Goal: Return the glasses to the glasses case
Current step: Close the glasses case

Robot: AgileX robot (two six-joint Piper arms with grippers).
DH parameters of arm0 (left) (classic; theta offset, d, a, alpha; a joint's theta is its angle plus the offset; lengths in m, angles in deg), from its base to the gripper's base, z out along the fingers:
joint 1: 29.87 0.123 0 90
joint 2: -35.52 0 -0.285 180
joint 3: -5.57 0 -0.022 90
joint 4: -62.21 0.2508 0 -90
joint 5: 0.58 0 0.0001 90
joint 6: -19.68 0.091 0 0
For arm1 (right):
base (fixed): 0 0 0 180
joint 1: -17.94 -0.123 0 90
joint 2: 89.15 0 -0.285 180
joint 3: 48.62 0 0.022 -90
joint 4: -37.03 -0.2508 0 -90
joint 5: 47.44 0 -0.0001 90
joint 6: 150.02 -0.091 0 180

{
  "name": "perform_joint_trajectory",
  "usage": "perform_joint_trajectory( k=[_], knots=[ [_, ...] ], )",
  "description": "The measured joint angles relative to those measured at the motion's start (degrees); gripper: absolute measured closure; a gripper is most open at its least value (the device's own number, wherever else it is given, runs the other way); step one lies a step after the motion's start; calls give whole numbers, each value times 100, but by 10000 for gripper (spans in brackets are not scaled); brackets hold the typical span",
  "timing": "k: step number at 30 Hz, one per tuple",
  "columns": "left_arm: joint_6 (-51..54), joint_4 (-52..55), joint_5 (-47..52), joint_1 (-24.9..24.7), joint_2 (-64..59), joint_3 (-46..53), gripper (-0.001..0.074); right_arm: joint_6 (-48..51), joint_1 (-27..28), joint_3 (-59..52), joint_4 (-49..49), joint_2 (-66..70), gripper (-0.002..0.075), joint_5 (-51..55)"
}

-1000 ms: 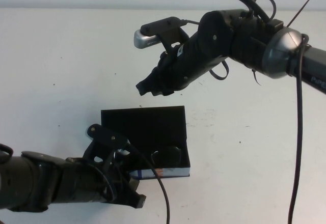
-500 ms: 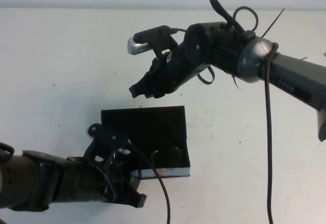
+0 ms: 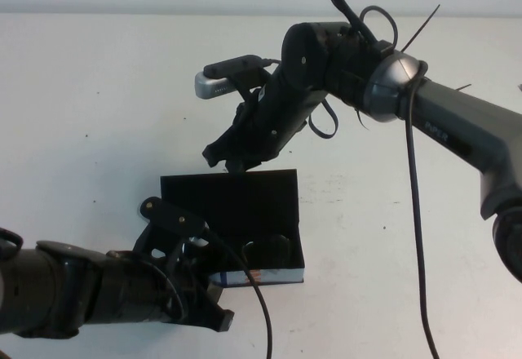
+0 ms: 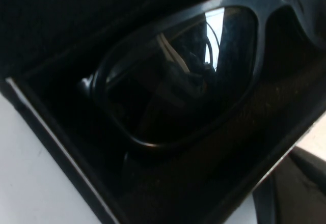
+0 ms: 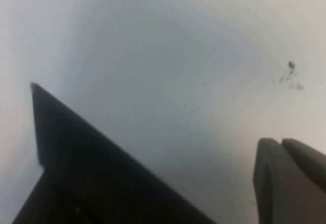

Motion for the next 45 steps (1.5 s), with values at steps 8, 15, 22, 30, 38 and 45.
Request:
perform_joint_trajectory(
  k=[8,15,22,30,38,45],
  knots=[
    [0,0,-23,0,0,0,736,15,3,161,-202,0,737,1082],
    [0,-9,-36,0,0,0,736,114,-50,161,-294,-63,737,1297],
    [0,-13,-46,0,0,0,736,126,-222,82,-368,-459,737,1310],
    [0,-22,-46,0,0,0,736,139,-265,-985,-487,-882,737,1310],
    [27,-22,-46,0,0,0,736,242,-304,-1821,-535,-951,737,1299],
    [27,-22,-24,0,0,0,736,251,-325,-1898,-535,-939,737,1148]
  ],
)
